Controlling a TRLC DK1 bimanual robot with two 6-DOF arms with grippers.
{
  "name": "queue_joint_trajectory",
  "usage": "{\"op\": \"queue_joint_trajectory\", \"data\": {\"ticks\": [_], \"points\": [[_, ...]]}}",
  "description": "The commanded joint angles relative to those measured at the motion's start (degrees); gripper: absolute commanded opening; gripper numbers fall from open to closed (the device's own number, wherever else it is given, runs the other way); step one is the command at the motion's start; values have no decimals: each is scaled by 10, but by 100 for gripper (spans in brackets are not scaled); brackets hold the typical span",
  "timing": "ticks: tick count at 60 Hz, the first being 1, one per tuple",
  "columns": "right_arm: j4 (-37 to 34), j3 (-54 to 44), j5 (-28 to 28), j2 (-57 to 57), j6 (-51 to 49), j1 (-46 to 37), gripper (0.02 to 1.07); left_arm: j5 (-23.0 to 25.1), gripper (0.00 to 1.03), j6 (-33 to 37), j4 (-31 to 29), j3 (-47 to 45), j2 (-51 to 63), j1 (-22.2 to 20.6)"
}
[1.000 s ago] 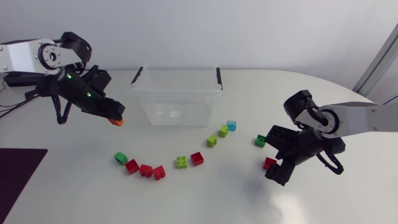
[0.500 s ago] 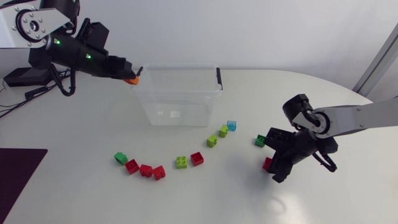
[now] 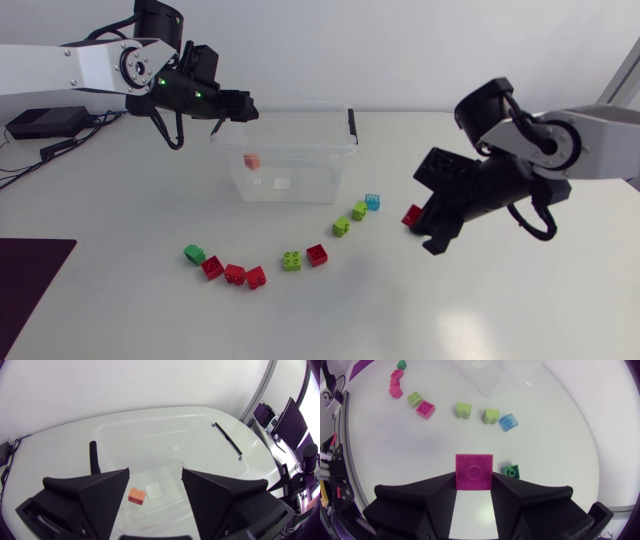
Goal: Pick up the duplo bricks and place them in the container
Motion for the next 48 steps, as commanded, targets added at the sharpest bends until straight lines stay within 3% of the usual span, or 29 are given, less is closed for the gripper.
{"op": "queue_joint_trajectory", "data": {"ticks": [1,8,21,40,48], "points": [[-15,55,-6,1,38,24,34,-1,98,-6,9,22,0,15],[-14,162,-7,45,92,63,34,0,98,7,-43,18,-48,43],[32,293,-4,153,141,77,34,0,98,130,-155,-74,-158,82],[68,450,-2,299,182,82,34,6,98,317,-196,-275,-271,151],[69,533,10,373,194,85,40,7,98,355,-196,-338,-278,150]]}}
